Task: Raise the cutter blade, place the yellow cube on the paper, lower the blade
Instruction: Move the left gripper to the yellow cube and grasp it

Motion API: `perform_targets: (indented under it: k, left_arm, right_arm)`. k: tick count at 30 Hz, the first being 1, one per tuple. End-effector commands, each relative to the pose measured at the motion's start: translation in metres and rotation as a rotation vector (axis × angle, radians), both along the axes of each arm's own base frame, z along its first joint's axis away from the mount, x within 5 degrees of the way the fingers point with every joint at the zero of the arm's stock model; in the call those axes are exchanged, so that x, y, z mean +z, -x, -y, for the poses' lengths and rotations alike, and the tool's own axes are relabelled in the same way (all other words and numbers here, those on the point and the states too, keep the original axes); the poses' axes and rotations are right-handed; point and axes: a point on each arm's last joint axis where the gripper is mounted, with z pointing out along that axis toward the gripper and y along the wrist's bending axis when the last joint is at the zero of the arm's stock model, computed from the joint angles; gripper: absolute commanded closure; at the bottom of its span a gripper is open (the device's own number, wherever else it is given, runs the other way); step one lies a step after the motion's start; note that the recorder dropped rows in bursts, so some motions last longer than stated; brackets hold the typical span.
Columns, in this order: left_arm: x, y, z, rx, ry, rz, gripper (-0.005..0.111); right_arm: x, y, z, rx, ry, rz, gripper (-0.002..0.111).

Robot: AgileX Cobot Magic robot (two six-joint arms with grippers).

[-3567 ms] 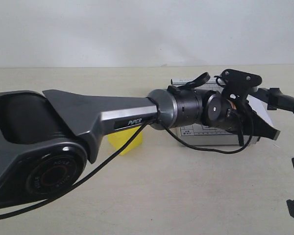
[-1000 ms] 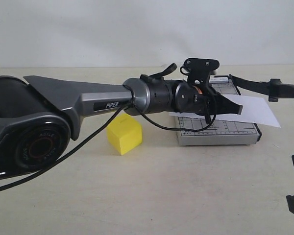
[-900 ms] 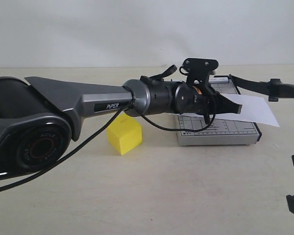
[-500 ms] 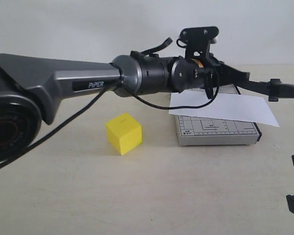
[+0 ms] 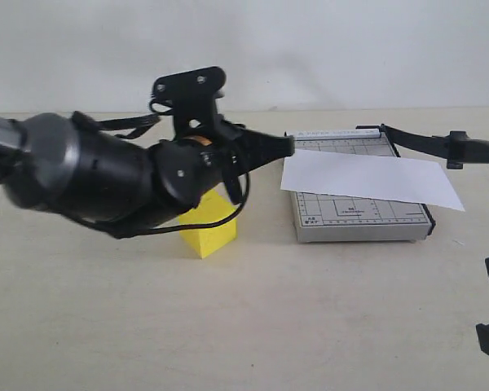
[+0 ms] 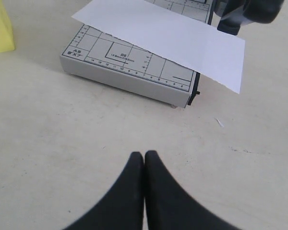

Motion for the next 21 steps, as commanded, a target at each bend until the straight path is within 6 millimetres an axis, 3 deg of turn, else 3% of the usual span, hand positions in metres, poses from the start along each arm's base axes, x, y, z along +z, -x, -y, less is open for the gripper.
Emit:
perform_targets:
  k: [1,4,7,11,16,21]
  left_arm:
    - [0.014,0.020,-0.021,-0.024,-0.096,0.032,0.101]
    - [0.017,0.026,-0.017,-0.175,-0.231,0.042,0.085]
    - [0.013,0.030,-0.014,-0.305,-0.372,0.051,0.048]
    - [0.010,0.031,-0.013,-0.344,-0.415,0.049,-0.004]
    - [-0.004,0.042,-0.011,-0.629,-0.550,-0.039,-0.001]
    - [-0.013,0.026,-0.041,-0.550,-0.557,-0.095,0.000]
  right_arm:
    - [0.003,-0.001,0.000,-0.002,-0.004,0.013,0.108]
    - [0.003,-0.001,0.000,-0.002,-0.004,0.013,0.108]
    - [0.003,-0.001,0.000,-0.008,-0.012,0.011,0.108]
    - [0.003,-0.001,0.000,-0.008,-0.012,0.011,0.108]
    - [0.003,-0.001,0.000,-0.009,-0.014,0.010,0.108]
    - [0.003,-0.001,0.000,-0.009,-0.014,0.010,0.108]
